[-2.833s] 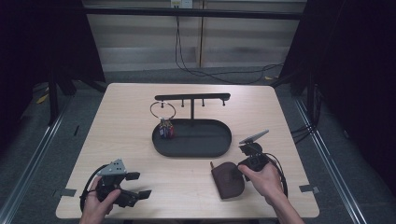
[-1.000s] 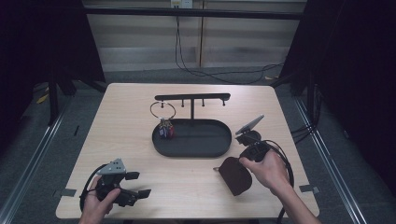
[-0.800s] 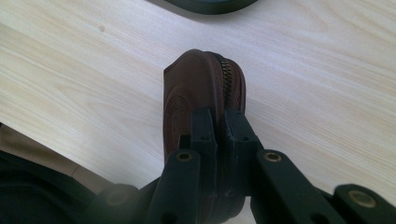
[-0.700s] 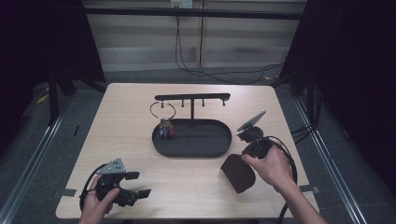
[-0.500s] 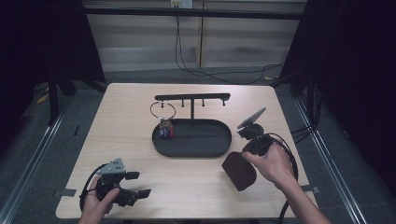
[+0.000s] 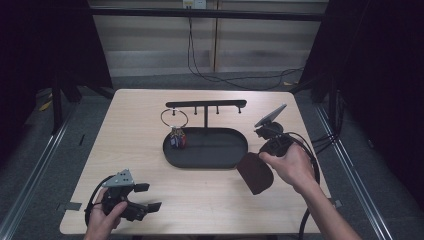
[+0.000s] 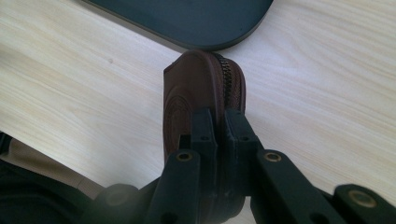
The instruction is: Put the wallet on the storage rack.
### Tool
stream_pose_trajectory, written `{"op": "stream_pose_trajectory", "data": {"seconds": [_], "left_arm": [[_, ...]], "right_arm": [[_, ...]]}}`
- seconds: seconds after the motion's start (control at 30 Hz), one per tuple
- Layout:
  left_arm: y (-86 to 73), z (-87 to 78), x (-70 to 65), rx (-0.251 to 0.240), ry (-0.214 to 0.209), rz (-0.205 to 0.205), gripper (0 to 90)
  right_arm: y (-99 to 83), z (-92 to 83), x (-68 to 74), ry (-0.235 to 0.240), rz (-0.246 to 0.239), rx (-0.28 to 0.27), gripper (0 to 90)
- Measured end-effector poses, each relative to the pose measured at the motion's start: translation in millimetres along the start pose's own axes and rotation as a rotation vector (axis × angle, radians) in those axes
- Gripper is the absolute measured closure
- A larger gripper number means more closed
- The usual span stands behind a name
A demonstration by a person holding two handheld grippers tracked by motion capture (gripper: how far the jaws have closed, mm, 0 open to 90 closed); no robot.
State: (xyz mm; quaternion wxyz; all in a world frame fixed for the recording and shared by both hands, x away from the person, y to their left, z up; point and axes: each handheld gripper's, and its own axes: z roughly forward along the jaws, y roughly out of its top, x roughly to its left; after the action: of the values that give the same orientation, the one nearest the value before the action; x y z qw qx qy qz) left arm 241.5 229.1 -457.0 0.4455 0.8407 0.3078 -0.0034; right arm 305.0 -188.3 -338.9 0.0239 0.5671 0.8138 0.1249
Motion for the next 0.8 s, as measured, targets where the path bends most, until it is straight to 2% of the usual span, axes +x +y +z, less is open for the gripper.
{"op": "stream_pose_trajectory", "data": {"seconds": [0.2, 0.4, 0.8], "left_arm": [[0.0, -1.0, 0.1, -0.004, -0.003, 0.001, 16.1], [-0.2, -1.2, 0.1, -0.003, -0.002, 0.006, 16.1], [-0.4, -0.7, -0.3, -0.001, 0.0, 0.007, 16.1]], "right_arm": [[7.5, -5.4, -1.1, 0.02, 0.0, -0.031, 83.4], [15.6, -7.7, -4.2, 0.017, 0.018, -0.04, 83.4], [32.0, -11.3, -4.3, 0.022, 0.022, -0.065, 83.4]]}}
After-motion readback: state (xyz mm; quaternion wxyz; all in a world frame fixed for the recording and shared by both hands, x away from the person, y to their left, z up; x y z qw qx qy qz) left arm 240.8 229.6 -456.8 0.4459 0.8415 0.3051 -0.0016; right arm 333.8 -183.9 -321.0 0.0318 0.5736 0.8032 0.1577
